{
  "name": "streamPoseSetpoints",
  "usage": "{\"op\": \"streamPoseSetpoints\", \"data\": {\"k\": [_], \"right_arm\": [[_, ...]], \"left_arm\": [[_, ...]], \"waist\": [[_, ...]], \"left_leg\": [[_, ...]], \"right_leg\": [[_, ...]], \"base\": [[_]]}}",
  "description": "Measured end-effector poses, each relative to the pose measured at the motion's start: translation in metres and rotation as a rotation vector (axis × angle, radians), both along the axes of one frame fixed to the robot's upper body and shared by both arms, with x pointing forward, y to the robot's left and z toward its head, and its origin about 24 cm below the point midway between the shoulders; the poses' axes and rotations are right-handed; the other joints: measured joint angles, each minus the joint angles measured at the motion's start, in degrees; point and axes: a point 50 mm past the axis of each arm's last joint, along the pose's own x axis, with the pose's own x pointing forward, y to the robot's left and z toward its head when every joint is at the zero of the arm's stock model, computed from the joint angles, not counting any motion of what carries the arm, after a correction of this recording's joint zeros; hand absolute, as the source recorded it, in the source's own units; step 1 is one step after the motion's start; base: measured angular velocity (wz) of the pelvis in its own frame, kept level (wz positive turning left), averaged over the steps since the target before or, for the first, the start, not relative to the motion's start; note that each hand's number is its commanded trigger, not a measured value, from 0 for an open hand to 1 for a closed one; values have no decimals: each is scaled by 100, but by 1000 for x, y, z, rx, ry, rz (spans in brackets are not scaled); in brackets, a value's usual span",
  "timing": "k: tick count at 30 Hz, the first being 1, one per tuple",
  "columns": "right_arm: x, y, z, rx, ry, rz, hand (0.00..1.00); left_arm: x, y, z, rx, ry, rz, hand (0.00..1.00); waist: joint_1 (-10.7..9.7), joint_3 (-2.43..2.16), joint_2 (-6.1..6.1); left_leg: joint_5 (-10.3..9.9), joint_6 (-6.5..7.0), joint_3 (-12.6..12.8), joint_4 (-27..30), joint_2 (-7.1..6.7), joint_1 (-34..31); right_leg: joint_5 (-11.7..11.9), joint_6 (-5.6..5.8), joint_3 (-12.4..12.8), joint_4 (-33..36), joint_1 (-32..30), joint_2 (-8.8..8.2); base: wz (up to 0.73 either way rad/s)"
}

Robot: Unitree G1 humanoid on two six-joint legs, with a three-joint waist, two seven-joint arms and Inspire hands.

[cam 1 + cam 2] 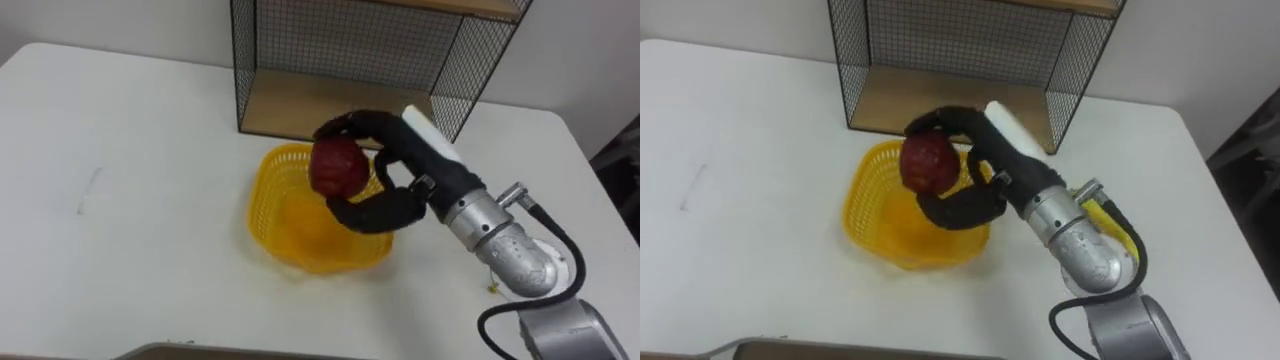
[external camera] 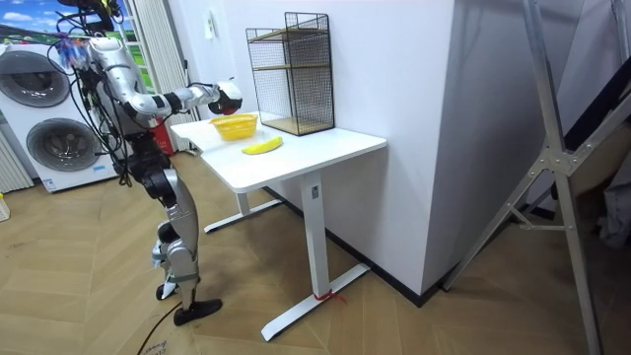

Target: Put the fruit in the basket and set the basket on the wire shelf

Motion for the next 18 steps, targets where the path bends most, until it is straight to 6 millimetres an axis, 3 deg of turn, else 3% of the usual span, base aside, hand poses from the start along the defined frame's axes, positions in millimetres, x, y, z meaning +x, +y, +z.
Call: {"op": "streamPoseSetpoints", "data": {"k": [2,3,4,18], "right_arm": [[0,0,-1,-21,10,9,100],[0,0,-2,-38,16,15,71],[0,0,-3,-45,21,18,0],[-1,-4,-14,-129,95,41,0]], "left_arm": [[-1,0,0,0,6,-2,0],[-3,0,0,2,12,0,0],[-4,0,0,2,14,1,0],[7,-1,0,18,-6,-14,0]], "waist": [[9,-1,-2],[11,-2,-2],[13,-2,-3],[-20,-34,12]], "left_leg": [[0,0,-2,0,-1,-10],[0,0,-5,0,-1,-13],[0,0,-5,1,-1,-14],[2,0,-65,10,-6,-1]], "right_leg": [[0,0,-27,0,-5,-5],[0,0,-39,0,-6,-7],[0,0,-44,-1,-6,-8],[0,1,-47,-1,18,-19]], "base": [[2],[0],[3],[1]]}}
